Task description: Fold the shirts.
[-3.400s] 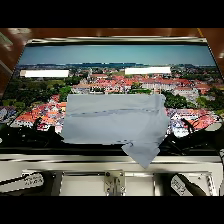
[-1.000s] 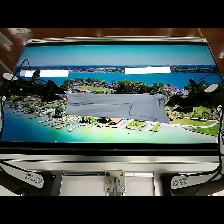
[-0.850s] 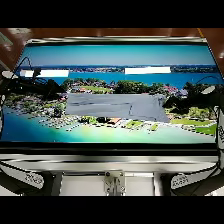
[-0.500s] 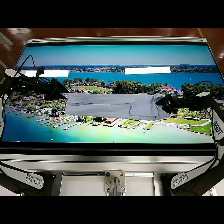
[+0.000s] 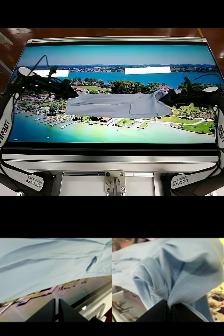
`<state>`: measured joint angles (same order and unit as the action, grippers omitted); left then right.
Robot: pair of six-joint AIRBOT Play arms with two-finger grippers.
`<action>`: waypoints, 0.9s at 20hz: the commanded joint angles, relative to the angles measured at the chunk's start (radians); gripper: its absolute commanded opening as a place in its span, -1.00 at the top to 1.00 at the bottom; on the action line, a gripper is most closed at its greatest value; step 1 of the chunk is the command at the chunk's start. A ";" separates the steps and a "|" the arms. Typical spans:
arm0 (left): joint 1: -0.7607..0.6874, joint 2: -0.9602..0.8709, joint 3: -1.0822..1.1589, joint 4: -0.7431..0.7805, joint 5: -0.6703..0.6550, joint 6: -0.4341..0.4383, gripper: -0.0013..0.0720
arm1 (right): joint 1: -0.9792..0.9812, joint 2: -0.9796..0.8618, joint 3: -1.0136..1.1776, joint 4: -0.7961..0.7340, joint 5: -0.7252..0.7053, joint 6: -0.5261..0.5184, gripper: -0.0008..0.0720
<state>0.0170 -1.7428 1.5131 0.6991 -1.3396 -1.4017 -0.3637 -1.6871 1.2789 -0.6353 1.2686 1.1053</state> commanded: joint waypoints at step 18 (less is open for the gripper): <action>-0.708 -0.402 0.181 -0.725 0.536 0.196 0.85 | 0.000 0.526 0.002 -0.046 0.198 0.336 0.79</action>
<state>-0.6701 -2.0827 1.6276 0.0677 -0.8177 -1.2175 -0.3641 -1.1709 1.2797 -0.6865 1.4590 1.4090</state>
